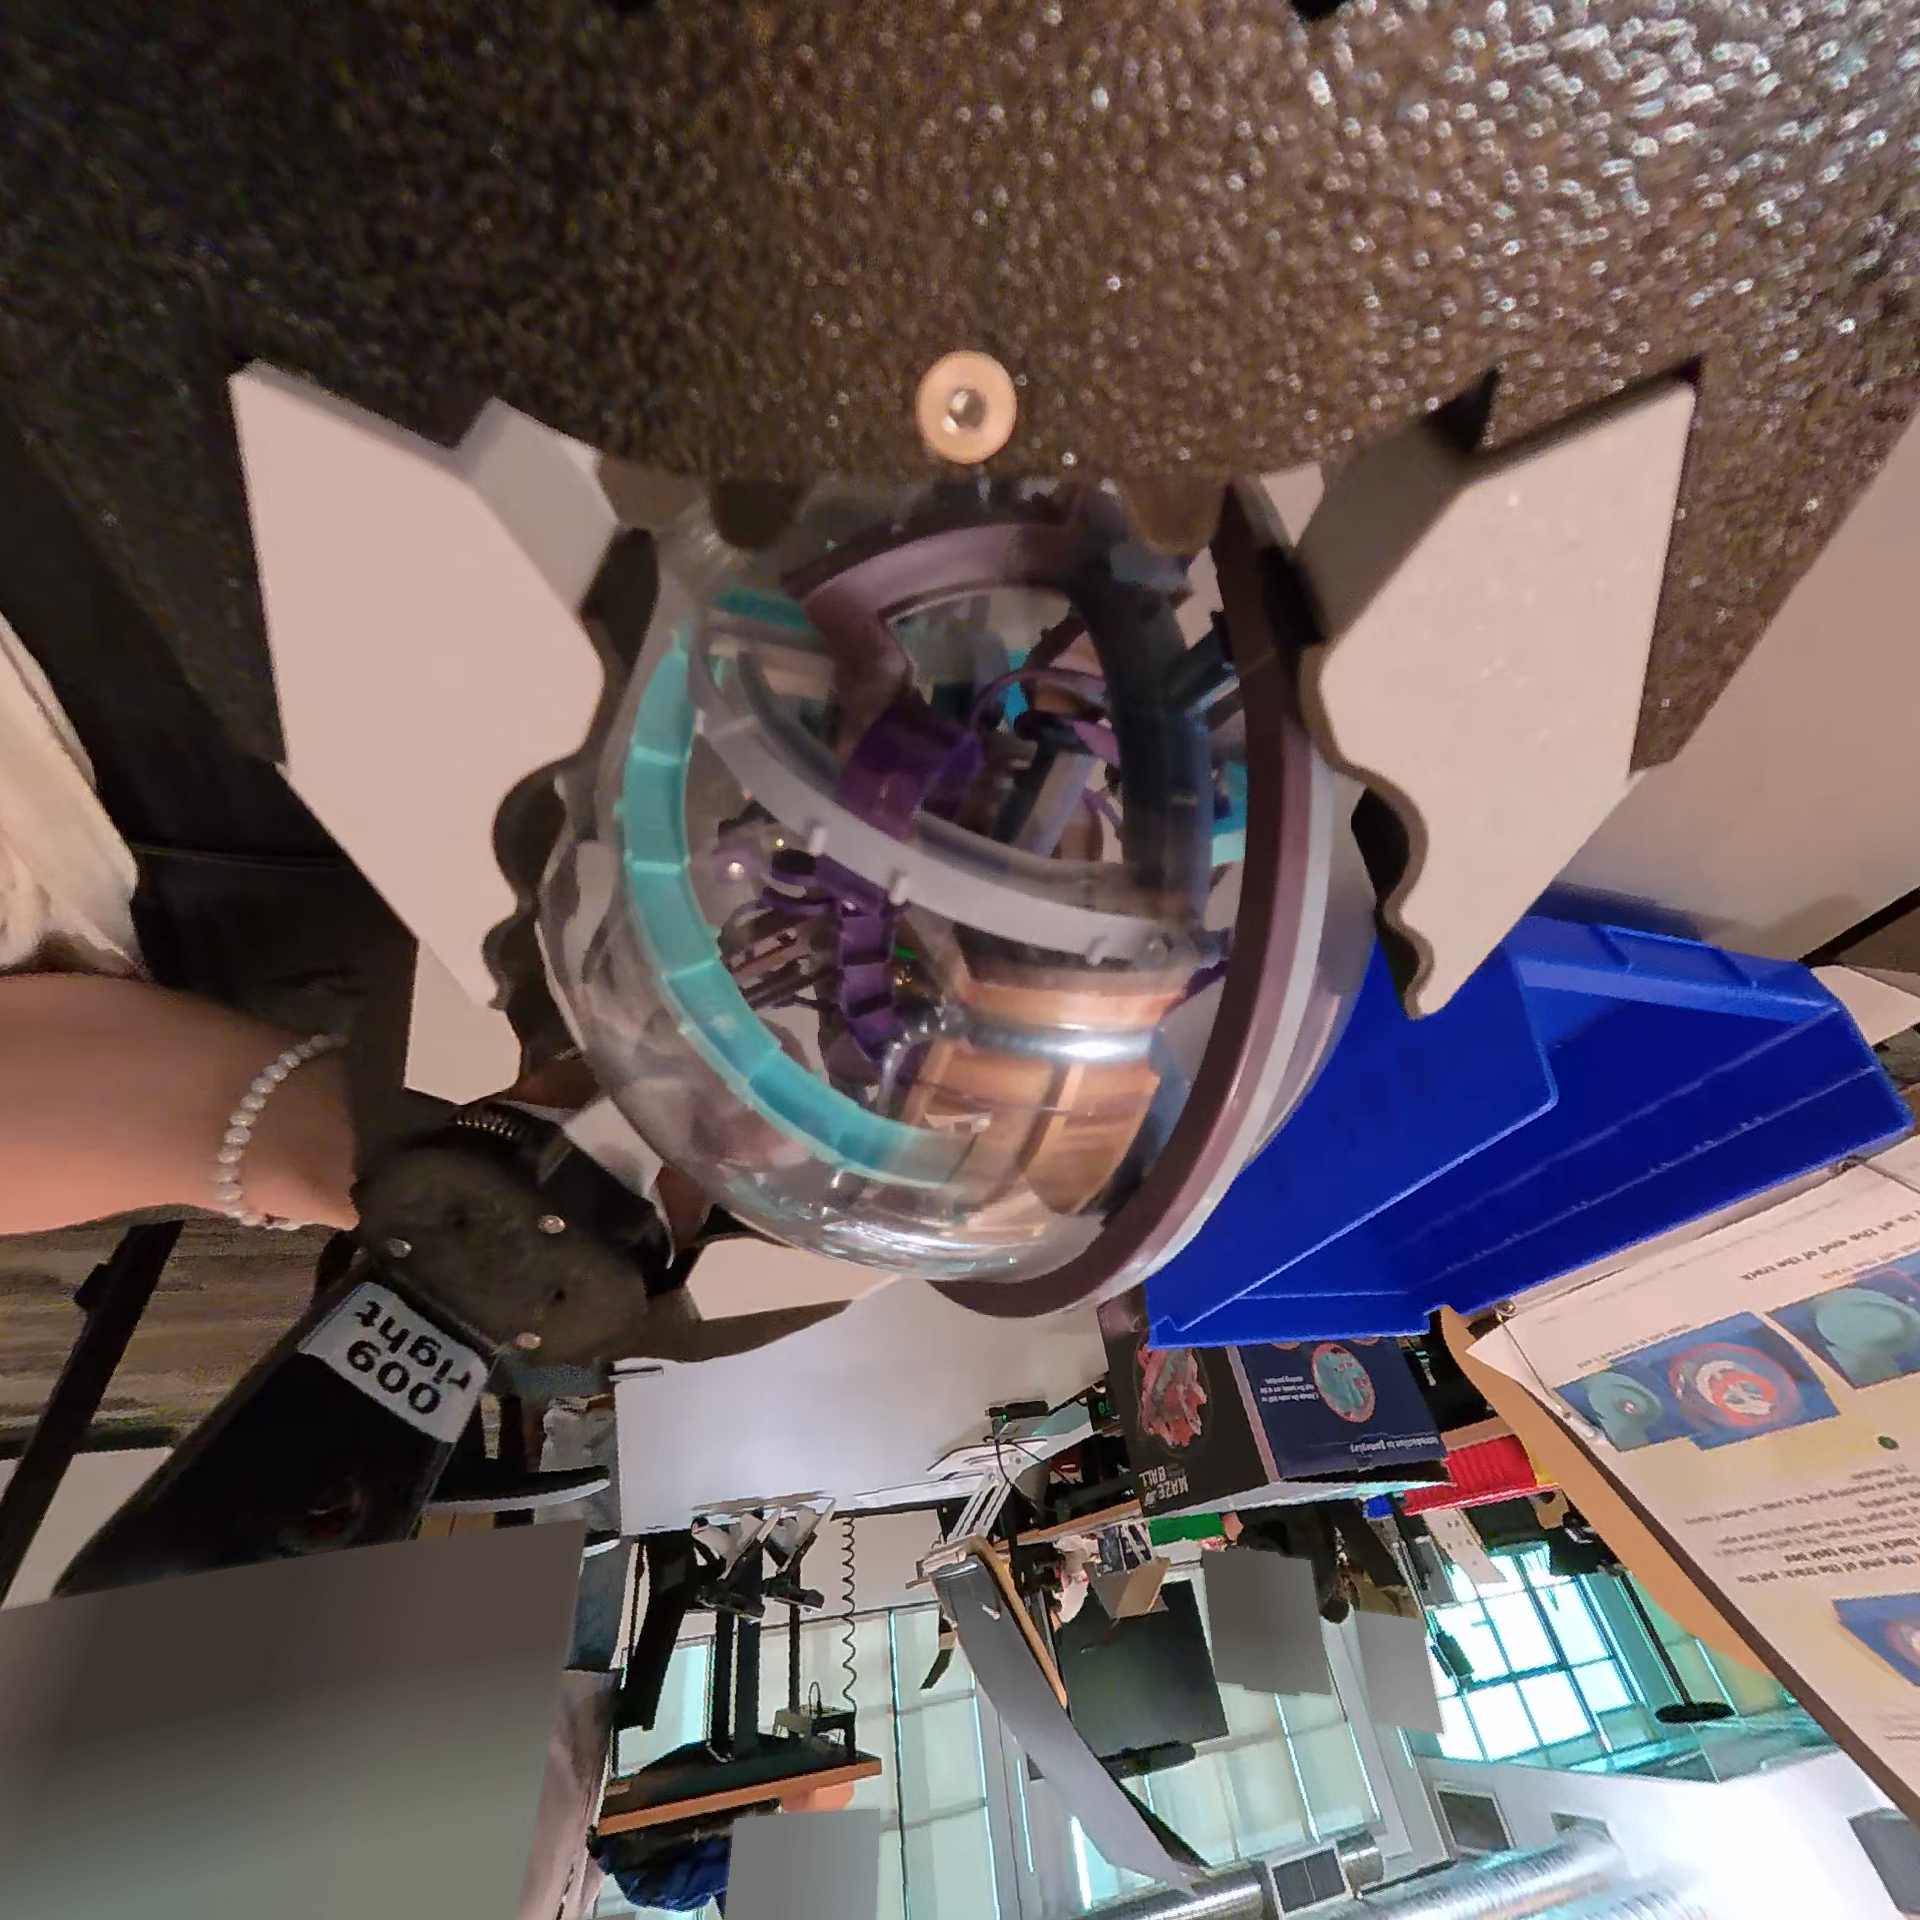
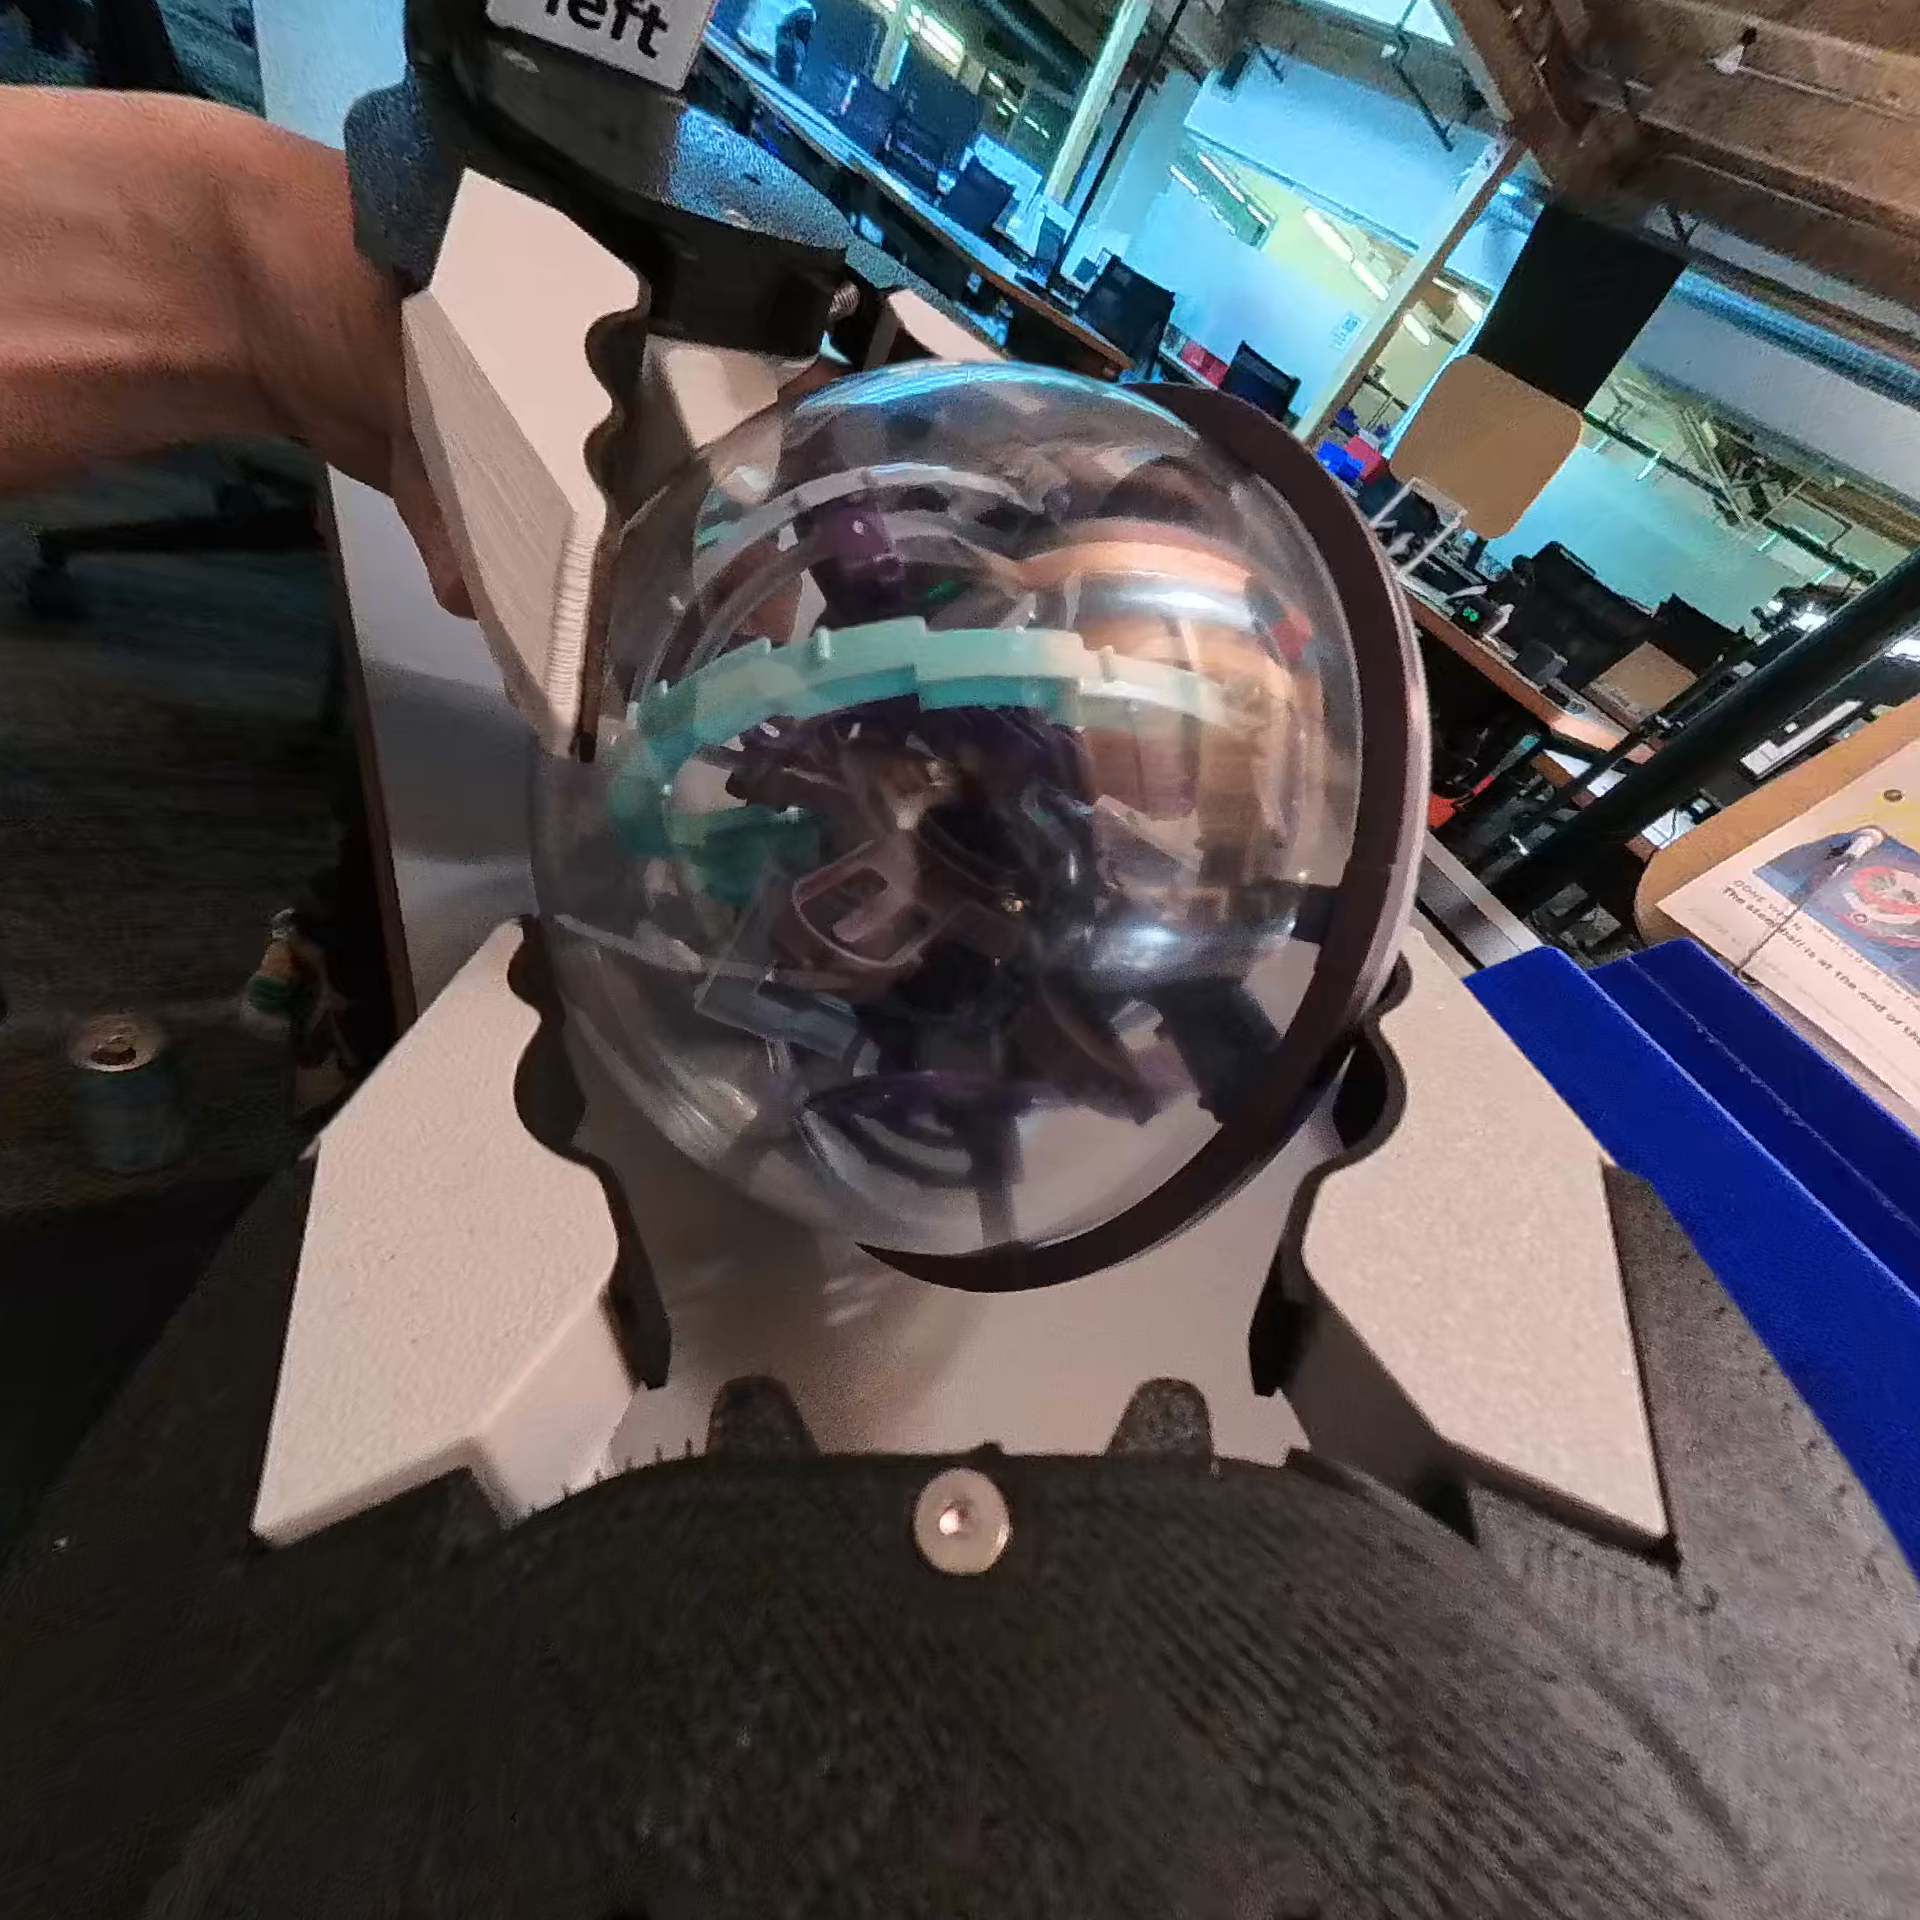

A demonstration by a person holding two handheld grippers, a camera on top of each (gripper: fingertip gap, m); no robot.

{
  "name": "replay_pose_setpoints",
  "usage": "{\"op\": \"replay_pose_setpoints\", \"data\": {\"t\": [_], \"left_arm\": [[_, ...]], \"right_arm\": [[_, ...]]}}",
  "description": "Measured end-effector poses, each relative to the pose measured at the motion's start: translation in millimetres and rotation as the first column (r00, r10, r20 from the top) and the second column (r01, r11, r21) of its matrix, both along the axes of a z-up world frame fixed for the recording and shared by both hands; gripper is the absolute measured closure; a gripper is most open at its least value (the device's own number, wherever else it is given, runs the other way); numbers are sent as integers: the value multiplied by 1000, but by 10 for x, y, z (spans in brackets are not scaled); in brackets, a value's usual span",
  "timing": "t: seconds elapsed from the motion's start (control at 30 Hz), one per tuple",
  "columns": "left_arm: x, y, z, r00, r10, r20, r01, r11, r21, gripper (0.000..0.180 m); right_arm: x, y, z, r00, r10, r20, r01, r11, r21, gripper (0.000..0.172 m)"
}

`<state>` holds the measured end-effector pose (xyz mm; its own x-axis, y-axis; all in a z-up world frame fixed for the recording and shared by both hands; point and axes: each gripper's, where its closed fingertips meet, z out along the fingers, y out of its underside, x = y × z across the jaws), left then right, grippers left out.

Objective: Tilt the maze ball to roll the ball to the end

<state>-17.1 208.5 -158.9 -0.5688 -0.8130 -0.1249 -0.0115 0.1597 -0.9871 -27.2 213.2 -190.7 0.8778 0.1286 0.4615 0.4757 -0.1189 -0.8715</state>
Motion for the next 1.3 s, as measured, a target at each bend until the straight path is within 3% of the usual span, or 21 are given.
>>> {"op": "replay_pose_setpoints", "data": {"t": [0.6, 0.83, 1.0, 1.3], "left_arm": [[-40, -1, -7, 996, -20, 82, 11, 994, 106, 29], [-52, -1, -18, 998, -13, 59, 6, 992, 127, 29], [-48, 8, 62, 999, -10, 40, 9, 1000, 21, 36], [-30, -21, 57, 1000, -5, 30, 4, 999, 44, 37]], "right_arm": [[5, 11, -33, 990, -60, 129, 57, 998, 24, 25], [-11, 8, -37, 988, -64, 140, 60, 998, 32, 25], [-14, 10, -36, 988, -66, 137, 61, 997, 37, 25], [2, -12, -47, 990, -76, 123, 71, 997, 40, 25]]}}
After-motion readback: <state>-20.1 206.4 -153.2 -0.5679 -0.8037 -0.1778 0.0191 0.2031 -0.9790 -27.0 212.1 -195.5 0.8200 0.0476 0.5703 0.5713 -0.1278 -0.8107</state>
